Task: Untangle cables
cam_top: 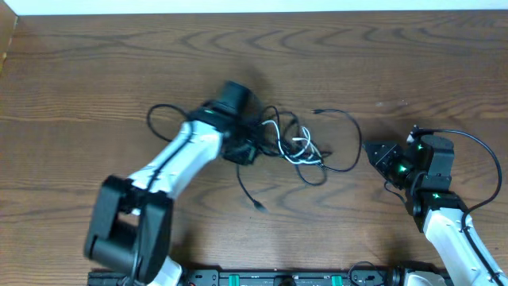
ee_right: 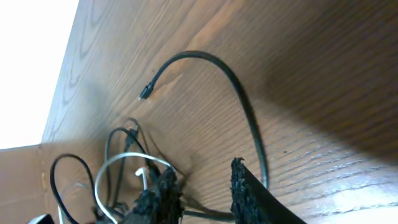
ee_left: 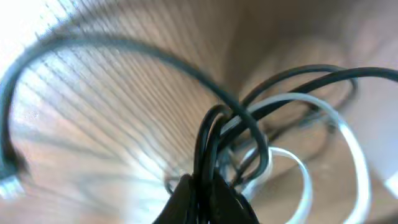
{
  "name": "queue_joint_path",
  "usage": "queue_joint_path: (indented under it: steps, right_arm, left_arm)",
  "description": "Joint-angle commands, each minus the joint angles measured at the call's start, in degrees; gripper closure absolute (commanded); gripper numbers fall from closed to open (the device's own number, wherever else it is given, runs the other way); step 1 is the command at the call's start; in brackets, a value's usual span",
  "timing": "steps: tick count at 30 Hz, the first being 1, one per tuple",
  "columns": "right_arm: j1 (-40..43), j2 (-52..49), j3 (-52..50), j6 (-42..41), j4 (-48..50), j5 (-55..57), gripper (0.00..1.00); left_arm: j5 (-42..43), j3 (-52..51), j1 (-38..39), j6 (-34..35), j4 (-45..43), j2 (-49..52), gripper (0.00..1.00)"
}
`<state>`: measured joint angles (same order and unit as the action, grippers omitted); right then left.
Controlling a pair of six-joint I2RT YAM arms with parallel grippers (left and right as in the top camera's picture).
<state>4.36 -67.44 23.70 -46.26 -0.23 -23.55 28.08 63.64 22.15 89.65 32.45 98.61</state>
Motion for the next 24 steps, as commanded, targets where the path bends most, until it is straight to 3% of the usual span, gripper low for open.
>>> queue_joint_path:
  steps: [1, 6, 10, 19, 24]
  right_arm:
    - [-0.94, -0.09, -0.24, -0.46, 0.26, -6.03, 0.73]
    - [-4.94, -0.09, -0.24, -0.44, -0.09, -20.63, 0.73]
    - [-10.51, -0.09, -0.24, -2.82, -0.44, -24.85, 0.74]
    - [-23.32, -0.09, -0.24, -23.50, -0.04, -12.59, 0.56]
    - [-28.11, -0.09, -0.24, -33.09, 2.99, -5.35, 0.54]
  left_arm:
    - [12.11, 0.33, -1.90, 0.17, 0.31, -1.01, 0.92]
    - [12.04, 0.33, -1.33, 0.26, -1.51, -0.92, 0.92]
    - [13.94, 0.33, -0.85, 0.24, -6.14, -0.92, 0.92]
    - [13.79, 0.33, 1.46, -0.26, -7.50, -0.92, 0.92]
    - [13.25, 0.33, 2.99, -2.43, -7.48, -0.92, 0.92]
